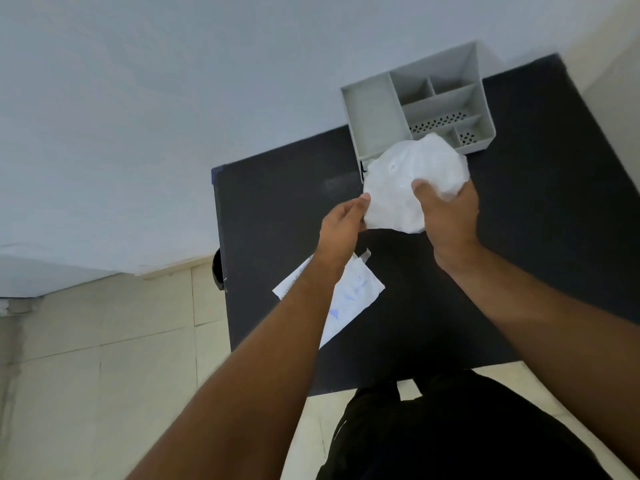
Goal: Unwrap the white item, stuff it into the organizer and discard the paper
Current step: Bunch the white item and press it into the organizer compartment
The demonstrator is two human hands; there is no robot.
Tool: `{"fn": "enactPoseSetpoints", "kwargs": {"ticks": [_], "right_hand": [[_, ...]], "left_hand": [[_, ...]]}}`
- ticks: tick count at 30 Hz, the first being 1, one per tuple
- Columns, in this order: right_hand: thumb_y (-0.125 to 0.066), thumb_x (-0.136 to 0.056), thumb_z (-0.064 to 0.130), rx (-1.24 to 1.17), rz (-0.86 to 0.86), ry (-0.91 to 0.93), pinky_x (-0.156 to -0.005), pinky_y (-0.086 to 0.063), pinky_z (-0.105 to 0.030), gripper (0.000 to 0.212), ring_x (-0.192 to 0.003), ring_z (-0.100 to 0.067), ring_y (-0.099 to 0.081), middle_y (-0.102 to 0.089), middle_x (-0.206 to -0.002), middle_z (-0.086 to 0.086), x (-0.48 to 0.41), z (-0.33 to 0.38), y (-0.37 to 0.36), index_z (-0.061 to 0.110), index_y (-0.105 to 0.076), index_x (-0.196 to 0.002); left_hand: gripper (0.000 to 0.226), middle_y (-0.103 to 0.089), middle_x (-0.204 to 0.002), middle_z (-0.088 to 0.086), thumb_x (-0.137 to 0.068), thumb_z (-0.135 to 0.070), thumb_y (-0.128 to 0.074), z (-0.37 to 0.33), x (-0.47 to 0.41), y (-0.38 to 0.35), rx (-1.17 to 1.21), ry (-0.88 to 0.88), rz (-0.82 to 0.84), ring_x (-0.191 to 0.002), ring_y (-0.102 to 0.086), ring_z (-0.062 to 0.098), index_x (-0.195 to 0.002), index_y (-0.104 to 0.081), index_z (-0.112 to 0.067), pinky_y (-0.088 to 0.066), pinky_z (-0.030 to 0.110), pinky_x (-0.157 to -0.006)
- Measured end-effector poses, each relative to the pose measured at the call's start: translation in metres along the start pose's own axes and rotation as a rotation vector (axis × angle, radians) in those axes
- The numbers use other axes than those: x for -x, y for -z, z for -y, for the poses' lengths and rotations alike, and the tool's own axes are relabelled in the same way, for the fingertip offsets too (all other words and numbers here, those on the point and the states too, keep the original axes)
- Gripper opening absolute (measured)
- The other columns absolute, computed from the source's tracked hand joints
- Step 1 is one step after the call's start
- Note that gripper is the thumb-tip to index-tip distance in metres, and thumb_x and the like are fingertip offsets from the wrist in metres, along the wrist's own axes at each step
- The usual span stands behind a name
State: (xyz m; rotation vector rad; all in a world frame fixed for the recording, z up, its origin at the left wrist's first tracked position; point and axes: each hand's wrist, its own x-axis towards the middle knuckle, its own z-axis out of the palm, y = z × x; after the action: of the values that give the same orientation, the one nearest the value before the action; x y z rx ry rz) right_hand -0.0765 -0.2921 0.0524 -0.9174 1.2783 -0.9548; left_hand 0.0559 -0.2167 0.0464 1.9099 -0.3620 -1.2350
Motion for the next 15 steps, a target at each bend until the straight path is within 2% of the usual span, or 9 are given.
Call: {"fn": "enactPoseSetpoints", "kwargs": {"ticks": [4, 7, 9, 12, 15], "right_hand": [[-0.08, -0.081, 0.02, -0.137, 0.103, -0.09, -0.082, -0.061, -0.038, 0.064, -0.112, -0.017, -0.066, -0.065, -0.126, 0.005, -0.005, 0.019, -0.004, 0.025, -0.051, -0.138], [-0.079, -0.082, 0.019, -0.262, 0.191, -0.223, -0.081, -0.062, -0.045, 0.064, -0.113, -0.023, -0.067, -0.066, -0.129, -0.001, -0.005, 0.026, -0.007, 0.027, -0.051, -0.139], [-0.076, -0.085, 0.017, -0.277, 0.277, -0.279, -0.082, -0.061, -0.045, 0.058, -0.113, -0.025, -0.068, -0.067, -0.128, -0.002, -0.003, 0.026, -0.011, 0.027, -0.053, -0.138], [-0.073, -0.088, 0.022, -0.276, 0.373, -0.325, -0.085, -0.06, -0.045, 0.051, -0.114, -0.027, -0.068, -0.069, -0.127, -0.003, 0.001, 0.023, -0.016, 0.027, -0.055, -0.136], [-0.069, -0.09, 0.034, -0.218, 0.453, -0.411, -0.088, -0.058, -0.045, 0.043, -0.108, -0.026, -0.071, -0.07, -0.125, -0.005, 0.007, 0.022, -0.023, 0.025, -0.057, -0.131]], "left_hand": [[0.061, -0.063, -0.131, 0.002, -0.087, -0.062, -0.065, -0.011, 0.001, -0.005, 0.331, 0.123, 0.177, -0.117, -0.062, 0.025, -0.134, -0.052, -0.025, -0.033, 0.056, -0.11], [0.066, -0.067, -0.13, 0.007, -0.084, -0.06, -0.07, -0.014, 0.005, 0.0, 0.562, 0.135, 0.292, -0.12, -0.063, 0.028, -0.136, -0.052, -0.023, -0.03, 0.056, -0.112], [0.066, -0.068, -0.131, 0.007, -0.084, -0.06, -0.069, -0.015, 0.01, 0.003, 0.62, 0.116, 0.352, -0.125, -0.061, 0.027, -0.137, -0.053, -0.023, -0.03, 0.053, -0.113], [0.072, -0.066, -0.134, 0.006, -0.08, -0.058, -0.074, -0.016, 0.014, 0.013, 0.657, 0.068, 0.324, -0.13, -0.057, 0.028, -0.14, -0.052, -0.024, -0.032, 0.053, -0.116], [0.082, -0.065, -0.135, 0.012, -0.073, -0.039, -0.087, -0.021, 0.011, 0.03, 0.733, -0.006, 0.22, -0.125, -0.061, 0.034, -0.143, -0.05, -0.018, -0.049, 0.054, -0.105]]}}
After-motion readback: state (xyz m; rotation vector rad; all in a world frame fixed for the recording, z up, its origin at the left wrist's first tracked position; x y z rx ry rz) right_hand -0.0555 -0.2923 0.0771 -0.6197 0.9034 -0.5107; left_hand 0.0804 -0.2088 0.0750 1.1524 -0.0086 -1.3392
